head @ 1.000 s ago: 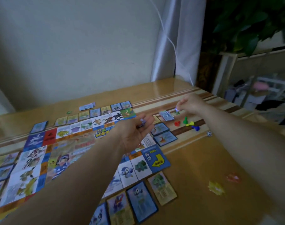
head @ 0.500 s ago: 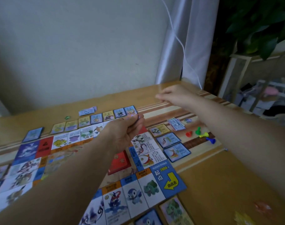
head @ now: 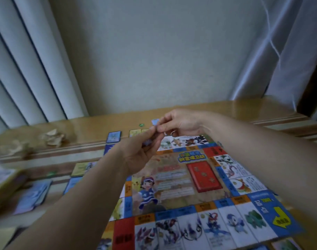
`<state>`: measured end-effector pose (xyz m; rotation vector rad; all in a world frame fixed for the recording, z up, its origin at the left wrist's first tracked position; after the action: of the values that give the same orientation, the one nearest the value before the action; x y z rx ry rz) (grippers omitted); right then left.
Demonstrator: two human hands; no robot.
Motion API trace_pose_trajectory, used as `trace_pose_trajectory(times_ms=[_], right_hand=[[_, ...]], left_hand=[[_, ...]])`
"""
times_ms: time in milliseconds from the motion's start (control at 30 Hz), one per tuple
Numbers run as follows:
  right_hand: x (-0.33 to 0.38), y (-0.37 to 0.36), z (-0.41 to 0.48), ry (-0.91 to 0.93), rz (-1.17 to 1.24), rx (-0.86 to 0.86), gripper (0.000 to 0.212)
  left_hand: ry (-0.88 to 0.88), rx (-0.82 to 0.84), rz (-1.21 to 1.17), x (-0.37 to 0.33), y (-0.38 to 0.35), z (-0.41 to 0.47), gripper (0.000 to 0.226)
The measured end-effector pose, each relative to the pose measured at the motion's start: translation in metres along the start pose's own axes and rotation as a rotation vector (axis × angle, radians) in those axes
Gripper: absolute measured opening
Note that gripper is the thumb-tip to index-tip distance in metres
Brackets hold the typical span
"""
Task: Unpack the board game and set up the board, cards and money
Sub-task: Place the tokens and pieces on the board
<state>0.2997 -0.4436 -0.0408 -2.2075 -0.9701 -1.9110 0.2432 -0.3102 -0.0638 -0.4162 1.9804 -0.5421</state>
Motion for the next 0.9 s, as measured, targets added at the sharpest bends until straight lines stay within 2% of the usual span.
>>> trace_pose_trajectory(times_ms=[67, 133, 167, 233, 300, 467, 700, 800, 900], right_hand=[[0.002, -0.011, 0.019, -0.013, 0.084, -0.006, 0.013], [0.001, -0.017, 0.046, -0.031, 0.142, -0.139, 0.014], [0.001, -0.017, 0.059, -0.038, 0.087, -0.252, 0.012], [-0.001, -0.014, 0.082, -0.041, -0.168, -0.48, 0.006], [-0.007, -0.012, 0.105, -0.045, -0.37, -0.596, 0.016], [-0.028, -0.007, 0.154, -0.154, -0.548, -0.698, 0.023], [-0.031, -0.01, 0.17, -0.268, -0.821, -0.771, 0.029], [-0.023, -0.011, 0.161, -0.22, -0.832, -0.786, 0.016], [0.011, -0.022, 0.138, -0.018, -0.734, -0.745, 0.02]], left_hand=[[-0.023, -0.024, -0.02, -0.008, 0.017, -0.003, 0.017], [-0.072, -0.067, -0.081, -0.019, 0.036, -0.008, 0.02], [-0.1, -0.091, -0.122, -0.026, 0.047, -0.013, 0.021], [-0.149, -0.149, -0.197, -0.037, 0.07, -0.023, 0.024], [-0.182, -0.171, -0.25, -0.047, 0.092, -0.032, 0.03], [-0.246, -0.155, -0.326, -0.062, 0.119, -0.041, 0.043], [-0.265, -0.116, -0.362, -0.065, 0.124, -0.037, 0.041], [-0.264, -0.104, -0.356, -0.065, 0.124, -0.039, 0.039], [-0.277, -0.115, -0.346, -0.065, 0.124, -0.047, 0.036]])
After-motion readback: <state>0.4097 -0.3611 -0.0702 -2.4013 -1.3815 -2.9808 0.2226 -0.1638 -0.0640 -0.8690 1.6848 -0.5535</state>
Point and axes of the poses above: each hand's wrist, its own z-axis towards the middle knuckle, its own y-axis out of the back of the hand, x = y × z, the point moved 3 cm from there along z, towards the middle knuckle, and after that the axes turned 2 degrees about -x, right-handed, at the moved point
